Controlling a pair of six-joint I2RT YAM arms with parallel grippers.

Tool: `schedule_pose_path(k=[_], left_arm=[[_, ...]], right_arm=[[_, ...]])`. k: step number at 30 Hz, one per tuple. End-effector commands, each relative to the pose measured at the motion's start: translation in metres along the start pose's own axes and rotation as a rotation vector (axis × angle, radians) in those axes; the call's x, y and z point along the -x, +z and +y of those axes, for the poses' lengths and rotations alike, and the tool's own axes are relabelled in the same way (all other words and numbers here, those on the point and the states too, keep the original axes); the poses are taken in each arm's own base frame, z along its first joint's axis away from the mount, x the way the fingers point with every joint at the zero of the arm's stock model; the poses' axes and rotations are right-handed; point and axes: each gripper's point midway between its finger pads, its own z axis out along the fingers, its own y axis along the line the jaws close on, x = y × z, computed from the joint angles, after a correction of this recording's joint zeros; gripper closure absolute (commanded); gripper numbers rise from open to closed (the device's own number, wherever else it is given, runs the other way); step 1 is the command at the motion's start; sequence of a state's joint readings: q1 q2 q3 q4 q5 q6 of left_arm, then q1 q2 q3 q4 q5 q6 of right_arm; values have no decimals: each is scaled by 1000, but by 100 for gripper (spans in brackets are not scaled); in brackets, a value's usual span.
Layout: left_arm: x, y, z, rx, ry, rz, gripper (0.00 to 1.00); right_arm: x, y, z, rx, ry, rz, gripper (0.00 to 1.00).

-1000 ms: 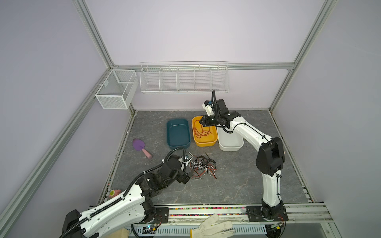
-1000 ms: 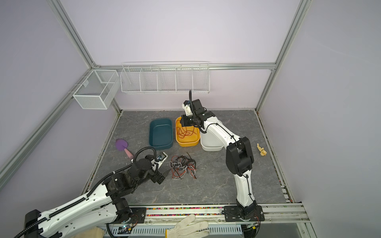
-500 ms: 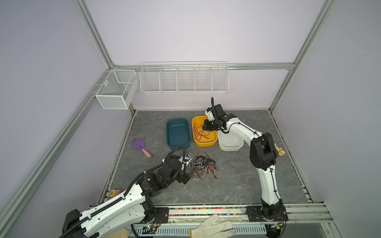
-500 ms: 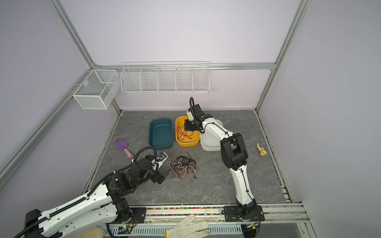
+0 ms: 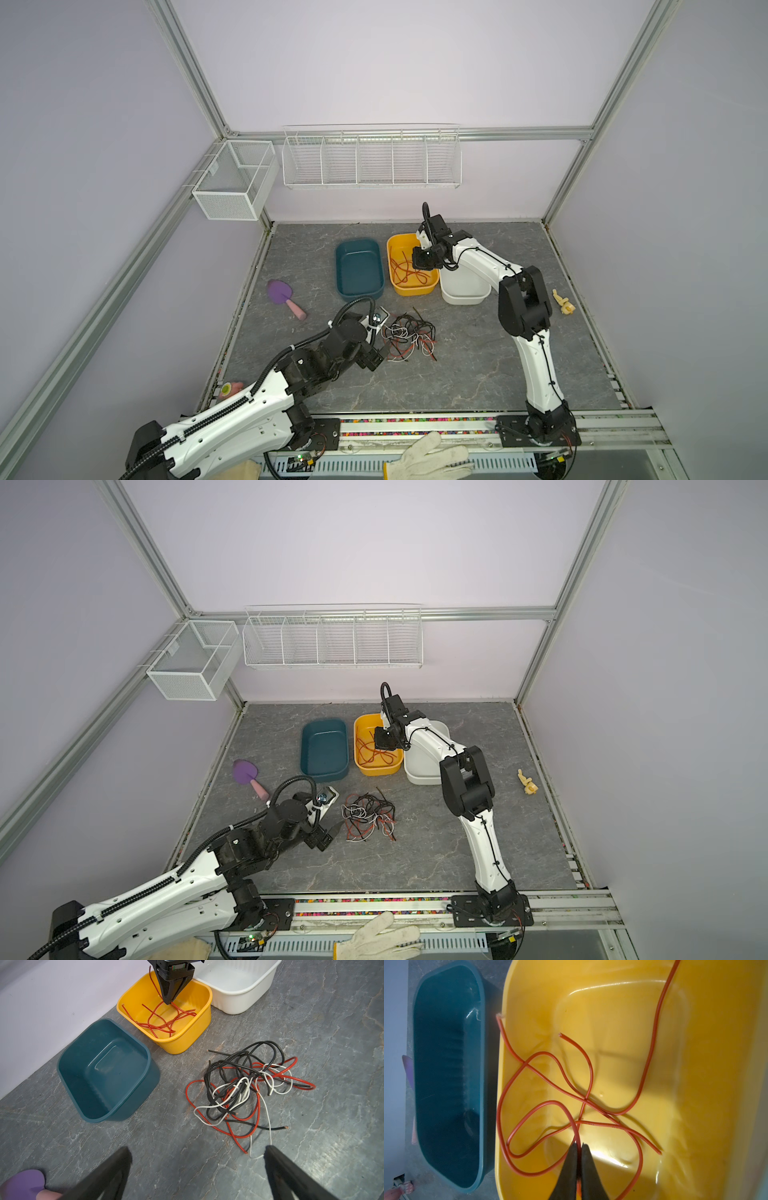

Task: Untangle the cables
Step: 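Open the right gripper and release the red wire in the tub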

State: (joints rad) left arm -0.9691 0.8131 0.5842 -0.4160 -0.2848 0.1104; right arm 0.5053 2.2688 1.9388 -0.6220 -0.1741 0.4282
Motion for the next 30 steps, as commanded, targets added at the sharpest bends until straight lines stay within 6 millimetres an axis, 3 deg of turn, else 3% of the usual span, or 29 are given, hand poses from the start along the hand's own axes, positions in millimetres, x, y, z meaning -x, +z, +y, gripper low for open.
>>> schedule_pose_path(k=[1, 18, 22, 27, 30], left_arm=[[5, -1, 0, 4, 8, -16, 1], [4, 1, 0, 3, 9, -8, 1], [4, 1, 0, 2, 10, -1, 1], [2, 1, -4, -17, 9, 12, 1], [1, 2, -7, -35, 5, 18, 1]], right_arm=[[1, -6, -7, -43, -9, 1, 88], [18, -70, 7, -67, -55, -91, 69], [20, -91, 16, -68, -77, -122, 60], [14, -121, 28, -52, -98, -161, 34], [3, -144, 38, -32, -122, -198, 8]])
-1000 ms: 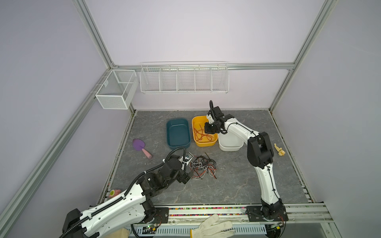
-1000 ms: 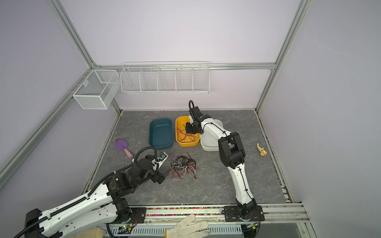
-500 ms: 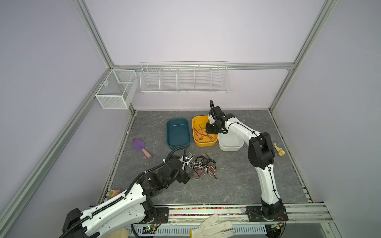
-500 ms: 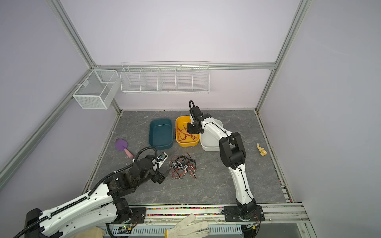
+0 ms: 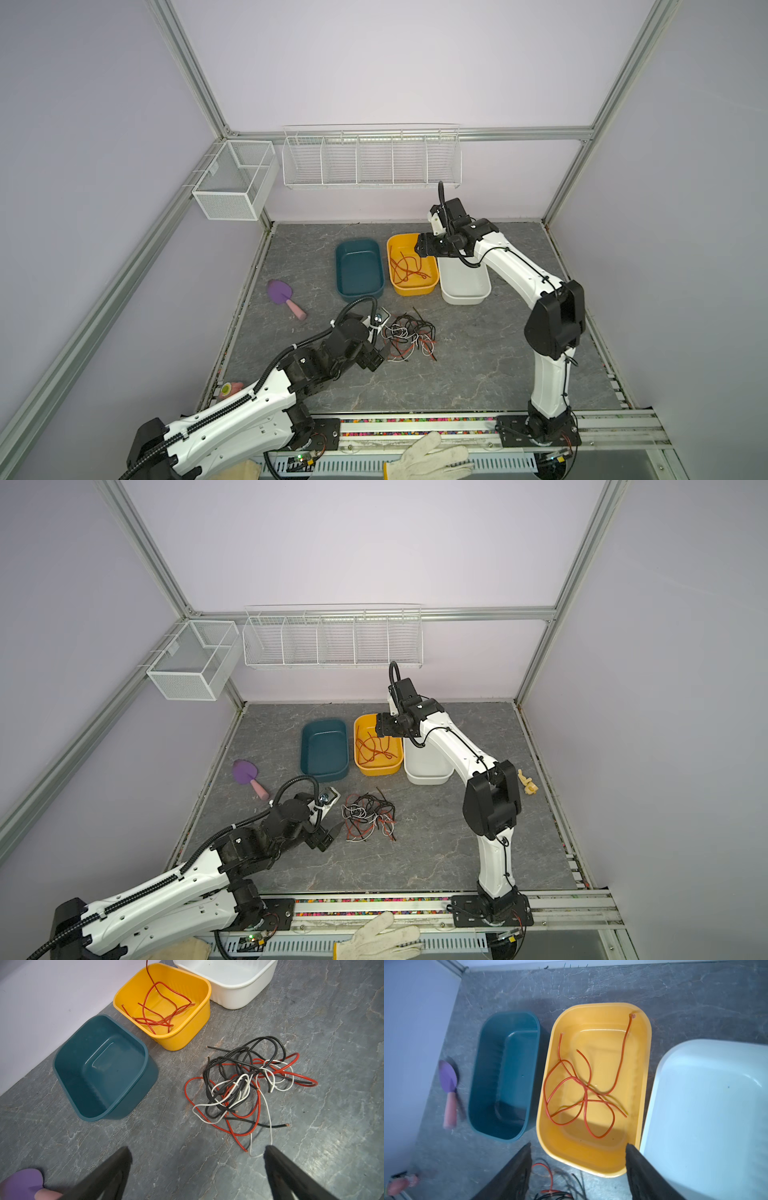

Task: Untangle the cables
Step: 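Open the right gripper and release the red wire in the tub, then move the right gripper back down to the wire bundle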

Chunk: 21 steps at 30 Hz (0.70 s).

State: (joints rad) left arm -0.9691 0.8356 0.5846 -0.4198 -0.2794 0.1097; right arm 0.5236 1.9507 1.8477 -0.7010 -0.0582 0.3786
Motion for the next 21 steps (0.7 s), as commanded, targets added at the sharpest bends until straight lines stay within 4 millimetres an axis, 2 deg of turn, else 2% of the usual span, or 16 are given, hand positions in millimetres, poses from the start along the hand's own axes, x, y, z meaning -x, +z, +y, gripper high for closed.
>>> schedule_pose_path(k=[1, 2, 6, 12, 16, 21], left_arm=[[6, -2, -5, -29, -6, -3, 1], [5, -2, -5, -32, -10, 4, 1], [5, -1, -12, -69, -20, 20, 1], [23, -7, -14, -95, -121, 10, 1], [34, -7, -22, -147, -254, 24, 1], [35, 2, -33, -183, -424, 83, 1]], right_arm=[[-11, -32, 13, 20, -38, -39, 1], [-15, -41, 16, 35, -48, -57, 11], [-37, -71, 23, 55, -73, -87, 12], [-86, -104, 33, 97, -130, -99, 12], [-120, -110, 30, 127, -166, -103, 12], [-155, -107, 21, 166, -170, -87, 12]])
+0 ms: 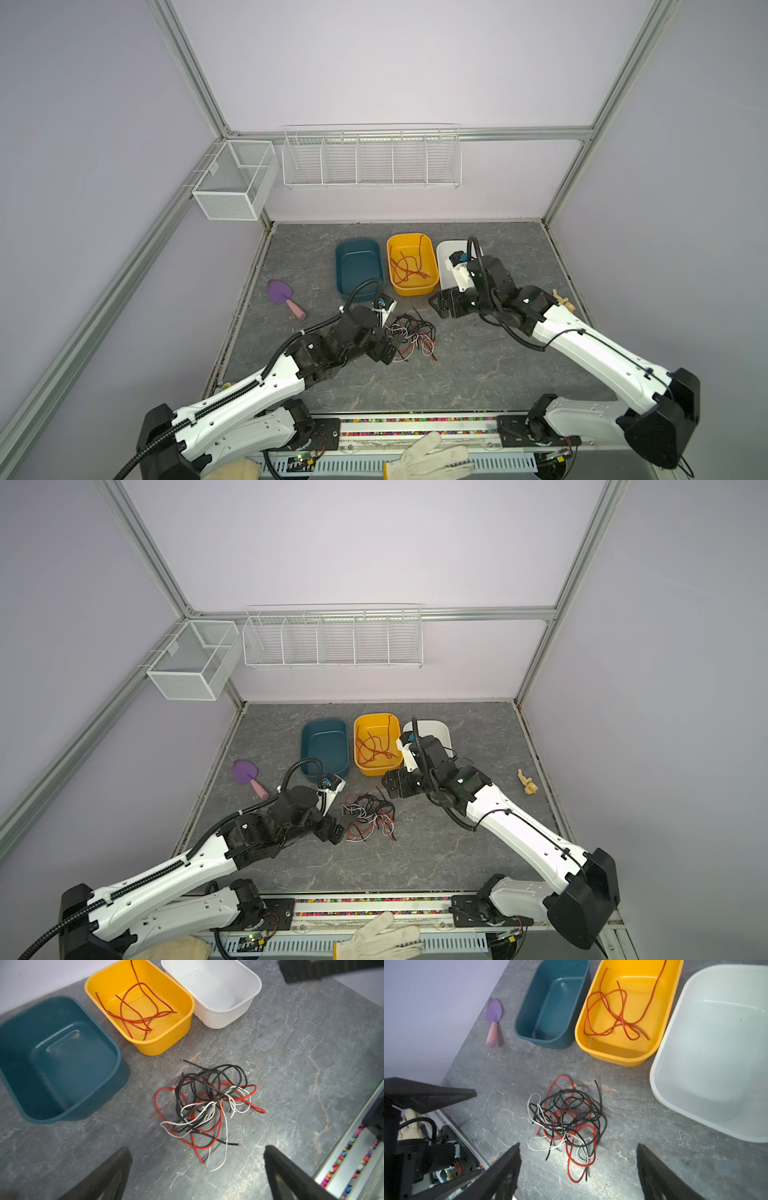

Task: Untangle the cables
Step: 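Move the right gripper back down to the wire bundle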

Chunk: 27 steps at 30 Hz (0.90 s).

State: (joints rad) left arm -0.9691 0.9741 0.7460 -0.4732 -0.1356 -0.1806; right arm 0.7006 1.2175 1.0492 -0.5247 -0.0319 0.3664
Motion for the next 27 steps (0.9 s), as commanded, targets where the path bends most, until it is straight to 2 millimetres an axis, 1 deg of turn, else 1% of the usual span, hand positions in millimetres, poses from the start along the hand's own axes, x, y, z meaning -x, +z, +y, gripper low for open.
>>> schedule_pose_path(k=[1, 5, 7, 11, 14, 16, 19, 22, 24, 27], left_arm=[[-4, 2, -9, -40, -165, 44, 1], [-12, 6, -10, -48, -217, 43, 0], [-17, 9, -8, -44, -227, 44, 1], [-26, 17, -10, -53, -271, 61, 3], [-31, 21, -10, -51, -303, 66, 5], [-33, 22, -7, -40, -321, 59, 5], [-35, 23, -2, -15, -351, 44, 7], [-39, 24, 1, -4, -387, 30, 8], [-43, 25, 3, 5, -398, 34, 8], [-51, 26, 6, 18, -413, 49, 9]], right_arm=[[-11, 1, 5, 54, -16, -26, 12], [-40, 14, 6, 89, -5, 48, 11], [-59, 25, 2, 90, 8, 100, 10], [-76, 40, 6, 110, 12, 167, 6], [-86, 41, 13, 127, -9, 206, 0], [-92, 41, 14, 122, -19, 214, 0], [-99, 42, 14, 112, -40, 216, 5], [-105, 46, 8, 70, -55, 233, 15], [-109, 49, 6, 54, -62, 244, 17], [-115, 54, -2, -16, -103, 260, 24]])
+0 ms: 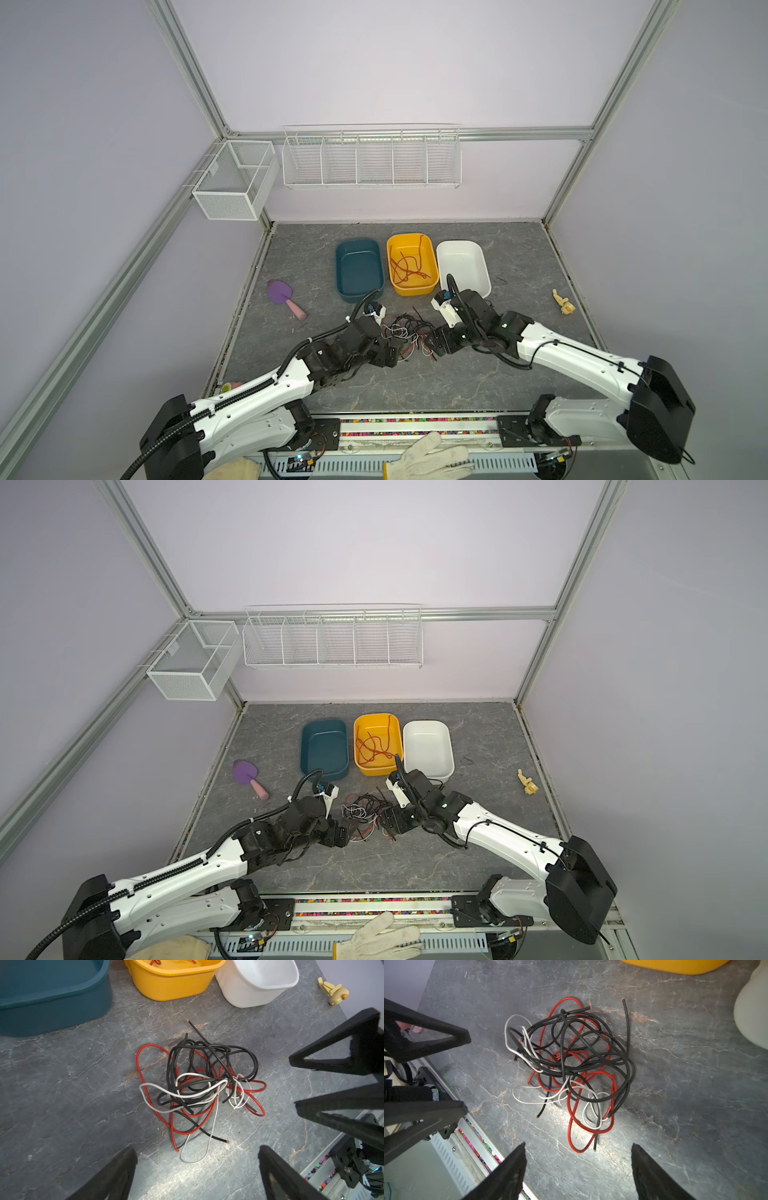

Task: Untangle the cables

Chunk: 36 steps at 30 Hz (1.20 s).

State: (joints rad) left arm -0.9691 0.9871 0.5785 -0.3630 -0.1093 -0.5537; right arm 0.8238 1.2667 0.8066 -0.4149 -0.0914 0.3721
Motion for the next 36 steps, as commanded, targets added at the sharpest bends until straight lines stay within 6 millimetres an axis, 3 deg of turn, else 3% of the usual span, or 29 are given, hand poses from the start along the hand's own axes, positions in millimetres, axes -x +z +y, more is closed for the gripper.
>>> schedule_pose_path(k=[1, 5, 11, 19, 25, 29, 30, 36], left_arm=[[-1, 0, 4, 11, -58, -22, 9], [-10, 3, 8, 17, -78, 0, 12], [-23, 7, 15, 28, -105, 16, 14], [-29, 12, 17, 24, -130, 10, 14], [-34, 17, 17, 26, -134, 22, 14], [-37, 19, 17, 31, -130, 30, 15], [-38, 19, 17, 30, -130, 31, 15], [-41, 22, 18, 31, -130, 38, 15]], right_arm=[[-14, 11, -13, -101, -40, 45, 26], [-17, 20, -8, -146, -106, 86, 40], [-20, 28, -6, -196, -157, 107, 48], [-21, 33, -7, -212, -167, 113, 56], [-26, 40, 8, -136, -173, 133, 58], [-33, 45, 3, -165, -180, 164, 63], [-23, 44, 8, -157, -181, 142, 63], [-25, 48, 11, -146, -186, 155, 68]])
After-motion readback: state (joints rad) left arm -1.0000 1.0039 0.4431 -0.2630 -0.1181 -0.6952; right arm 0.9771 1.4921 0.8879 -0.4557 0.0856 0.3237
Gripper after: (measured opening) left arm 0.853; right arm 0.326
